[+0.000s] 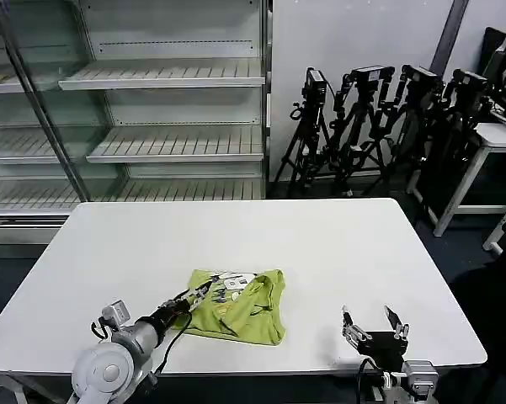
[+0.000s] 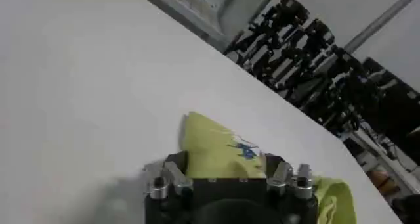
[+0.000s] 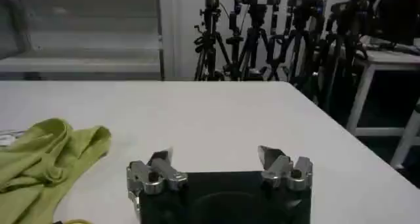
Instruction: Fold and organize the clothes.
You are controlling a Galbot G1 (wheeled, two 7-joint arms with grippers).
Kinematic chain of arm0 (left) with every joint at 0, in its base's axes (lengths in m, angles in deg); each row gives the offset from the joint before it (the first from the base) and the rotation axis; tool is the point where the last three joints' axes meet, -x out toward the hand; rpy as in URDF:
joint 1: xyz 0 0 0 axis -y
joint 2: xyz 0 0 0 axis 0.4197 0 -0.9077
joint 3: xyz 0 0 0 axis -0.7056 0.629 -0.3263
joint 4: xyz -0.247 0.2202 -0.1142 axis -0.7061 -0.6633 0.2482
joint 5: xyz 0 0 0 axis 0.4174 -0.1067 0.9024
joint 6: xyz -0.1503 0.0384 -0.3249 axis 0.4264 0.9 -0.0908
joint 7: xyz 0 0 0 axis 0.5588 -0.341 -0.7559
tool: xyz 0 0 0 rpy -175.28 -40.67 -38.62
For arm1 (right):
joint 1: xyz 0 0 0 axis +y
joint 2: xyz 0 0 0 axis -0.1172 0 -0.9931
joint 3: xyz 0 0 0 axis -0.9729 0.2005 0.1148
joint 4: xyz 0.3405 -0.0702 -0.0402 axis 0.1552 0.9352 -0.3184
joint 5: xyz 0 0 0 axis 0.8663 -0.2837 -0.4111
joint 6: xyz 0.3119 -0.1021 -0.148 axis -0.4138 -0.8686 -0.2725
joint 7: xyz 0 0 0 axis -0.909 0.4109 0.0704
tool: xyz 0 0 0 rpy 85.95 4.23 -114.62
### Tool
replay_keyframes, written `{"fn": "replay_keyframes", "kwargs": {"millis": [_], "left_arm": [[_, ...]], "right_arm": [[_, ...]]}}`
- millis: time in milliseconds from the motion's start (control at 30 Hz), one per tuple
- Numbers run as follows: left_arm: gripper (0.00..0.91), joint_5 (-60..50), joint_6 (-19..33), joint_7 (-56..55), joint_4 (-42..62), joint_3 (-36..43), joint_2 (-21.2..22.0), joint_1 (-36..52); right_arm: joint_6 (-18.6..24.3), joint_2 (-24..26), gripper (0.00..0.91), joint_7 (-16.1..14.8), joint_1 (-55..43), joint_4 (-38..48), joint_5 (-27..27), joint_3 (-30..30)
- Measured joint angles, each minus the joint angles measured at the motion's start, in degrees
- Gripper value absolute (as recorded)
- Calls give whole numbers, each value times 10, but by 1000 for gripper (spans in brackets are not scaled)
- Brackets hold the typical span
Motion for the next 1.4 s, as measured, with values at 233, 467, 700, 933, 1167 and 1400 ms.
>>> {"fn": "replay_keyframes", "kwargs": {"millis": [233, 467, 700, 933, 1167, 1400], "left_arm": [[50, 5, 5, 0, 7, -3, 5, -4], [50, 10, 9, 1, 15, -4, 10, -3], [50, 22, 9, 0, 14, -11, 19, -5], [50, 46, 7, -10, 0, -31, 13, -10], [50, 62, 3, -12, -10, -79, -11, -20], [50, 38, -1, -1, -7, -164, -63, -28]], "right_arm": [[0, 0, 907, 0, 5, -6, 0, -6], [0, -2, 907, 0, 6, -10, 0, -6], [0, -4, 907, 0, 8, -14, 0, -8], [0, -5, 907, 0, 9, -18, 0, -12], [0, -3, 907, 0, 4, -19, 4, -12], [0, -2, 907, -1, -6, -15, 9, -4]]}}
